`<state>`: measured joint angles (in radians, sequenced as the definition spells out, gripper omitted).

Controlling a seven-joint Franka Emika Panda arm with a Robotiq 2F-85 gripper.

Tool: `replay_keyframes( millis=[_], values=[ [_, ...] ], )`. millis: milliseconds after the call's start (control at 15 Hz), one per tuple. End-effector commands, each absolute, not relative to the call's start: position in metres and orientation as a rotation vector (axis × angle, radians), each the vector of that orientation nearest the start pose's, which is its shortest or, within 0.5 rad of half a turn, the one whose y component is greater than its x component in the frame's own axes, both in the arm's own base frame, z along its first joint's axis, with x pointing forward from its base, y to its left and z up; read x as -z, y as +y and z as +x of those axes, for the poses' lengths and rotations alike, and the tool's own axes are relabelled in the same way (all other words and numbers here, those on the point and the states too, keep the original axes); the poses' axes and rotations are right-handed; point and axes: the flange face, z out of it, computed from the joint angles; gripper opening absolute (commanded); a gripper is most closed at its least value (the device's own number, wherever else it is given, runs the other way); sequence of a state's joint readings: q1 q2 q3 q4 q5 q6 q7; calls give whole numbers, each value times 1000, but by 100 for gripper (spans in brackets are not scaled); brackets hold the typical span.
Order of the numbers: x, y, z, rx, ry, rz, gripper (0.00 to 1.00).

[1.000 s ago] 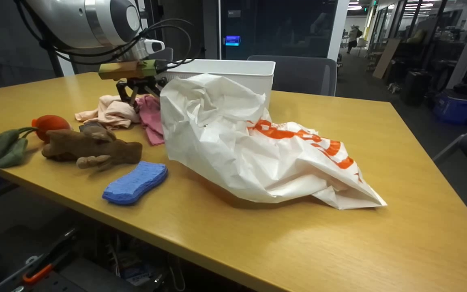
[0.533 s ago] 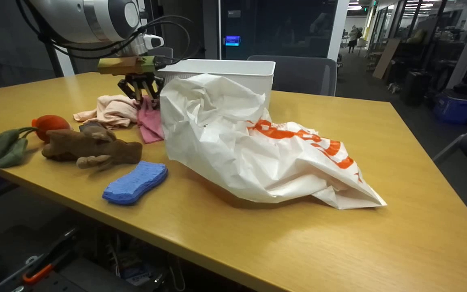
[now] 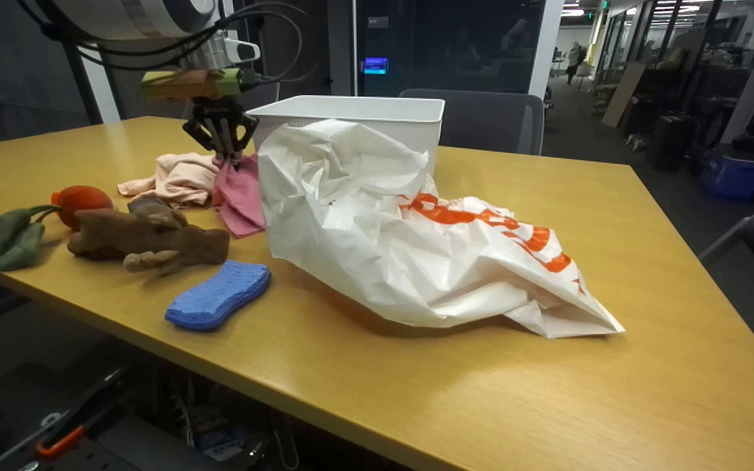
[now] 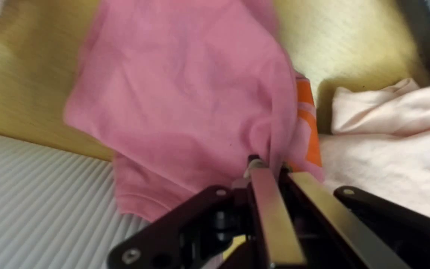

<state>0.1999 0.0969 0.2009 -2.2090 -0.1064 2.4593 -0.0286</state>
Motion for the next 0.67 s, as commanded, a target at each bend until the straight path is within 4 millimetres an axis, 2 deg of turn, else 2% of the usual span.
replay_keyframes(
  millis=[0, 133, 267, 533, 600],
  values=[
    [-416, 201, 462, 223, -735, -3131, 2],
    [-456, 196, 443, 320, -689, -3178, 2],
    [-501, 199, 425, 520, -686, -3209, 2],
    [-601, 220, 392, 876, -740, -3229, 2],
    [-625, 230, 390, 968, -765, -3225, 2]
  ],
)
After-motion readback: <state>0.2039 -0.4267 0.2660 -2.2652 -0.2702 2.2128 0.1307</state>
